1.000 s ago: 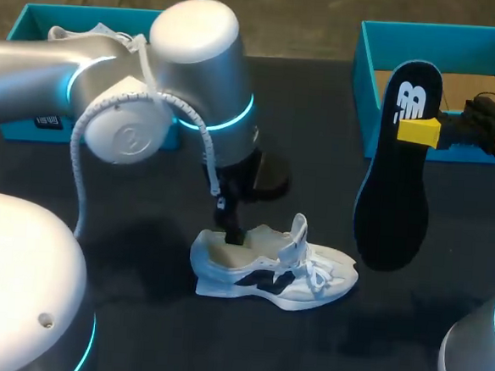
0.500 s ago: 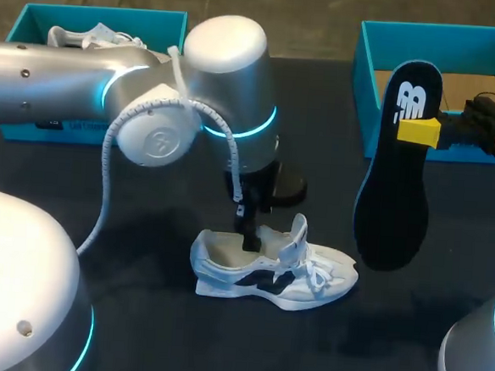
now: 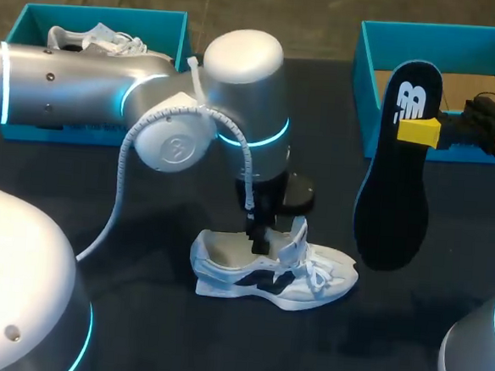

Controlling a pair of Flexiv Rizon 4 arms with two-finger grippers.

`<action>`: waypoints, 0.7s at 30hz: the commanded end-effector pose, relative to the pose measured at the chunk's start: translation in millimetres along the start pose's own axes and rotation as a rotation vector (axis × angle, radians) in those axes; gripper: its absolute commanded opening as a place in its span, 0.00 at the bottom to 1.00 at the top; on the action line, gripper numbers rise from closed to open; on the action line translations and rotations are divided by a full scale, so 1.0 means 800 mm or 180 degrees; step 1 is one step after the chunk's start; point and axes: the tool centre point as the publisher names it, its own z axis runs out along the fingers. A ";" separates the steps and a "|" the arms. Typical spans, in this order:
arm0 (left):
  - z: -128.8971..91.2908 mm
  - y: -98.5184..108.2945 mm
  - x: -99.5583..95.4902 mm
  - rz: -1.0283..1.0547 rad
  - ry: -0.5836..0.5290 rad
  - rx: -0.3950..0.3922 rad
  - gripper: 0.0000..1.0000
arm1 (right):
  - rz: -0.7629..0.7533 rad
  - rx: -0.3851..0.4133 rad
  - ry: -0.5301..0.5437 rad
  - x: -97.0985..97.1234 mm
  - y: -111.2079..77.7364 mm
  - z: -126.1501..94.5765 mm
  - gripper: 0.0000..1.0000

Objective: Take the shoe out of the shoebox, open the shoe tongue, remove and reinsert the insole, then place the shoe into the shoebox

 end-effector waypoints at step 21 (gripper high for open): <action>-0.033 0.002 0.005 0.0427 -0.0009 0.0081 0.00 | 0.0003 0.0004 -0.0001 -0.001 0.000 0.002 0.00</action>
